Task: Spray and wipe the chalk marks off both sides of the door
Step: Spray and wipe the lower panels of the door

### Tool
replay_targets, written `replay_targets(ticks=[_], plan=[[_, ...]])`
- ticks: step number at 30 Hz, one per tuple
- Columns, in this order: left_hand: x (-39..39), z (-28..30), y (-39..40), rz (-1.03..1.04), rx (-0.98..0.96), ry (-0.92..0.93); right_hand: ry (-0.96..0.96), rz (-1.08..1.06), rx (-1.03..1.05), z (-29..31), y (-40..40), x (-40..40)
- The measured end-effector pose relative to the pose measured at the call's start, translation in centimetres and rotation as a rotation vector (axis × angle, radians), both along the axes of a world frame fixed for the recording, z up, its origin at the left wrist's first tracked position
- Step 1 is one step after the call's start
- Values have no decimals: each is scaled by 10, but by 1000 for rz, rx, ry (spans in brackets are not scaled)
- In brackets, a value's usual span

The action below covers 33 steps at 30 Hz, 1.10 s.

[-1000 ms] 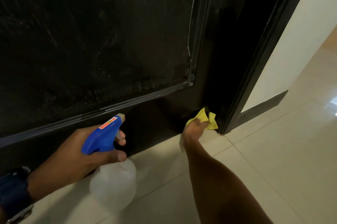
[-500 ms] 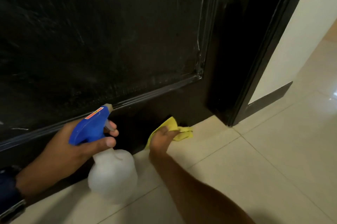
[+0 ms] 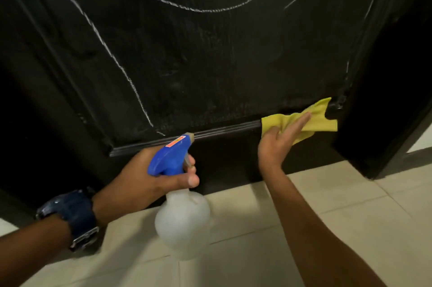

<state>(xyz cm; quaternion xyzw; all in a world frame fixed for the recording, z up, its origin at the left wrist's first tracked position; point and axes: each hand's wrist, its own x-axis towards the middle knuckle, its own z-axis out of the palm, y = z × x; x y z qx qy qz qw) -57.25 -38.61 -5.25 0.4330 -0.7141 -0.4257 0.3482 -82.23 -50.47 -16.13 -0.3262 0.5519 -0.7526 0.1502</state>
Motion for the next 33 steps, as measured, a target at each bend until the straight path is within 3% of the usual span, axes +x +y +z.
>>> replay_targets(ticks=[3, 6, 7, 16, 23, 27, 31, 33], plan=[[10, 0, -1, 16, -11, -9, 376, 118, 46, -9, 29, 78], [17, 2, -4, 50, -32, -13, 1138, 156, 127, -59, 53, 135], [19, 3, -5, 55, -36, -25, 1285, 190, 124, -66, 53, 131], [52, 5, 4, 63, -9, -162, 1670, 325, 49, -28, 45, 34], [80, 13, 9, 66, -20, -325, 2156, 591, -520, 39, 8, 132], [84, 17, 14, 89, -37, -375, 2418, 596, -437, 59, 14, 134], [89, 20, 17, 95, 31, -357, 2529, 382, -432, 66, 13, 35], [91, 17, 21, 90, 53, -347, 2651, 308, -333, 67, 9, -33]])
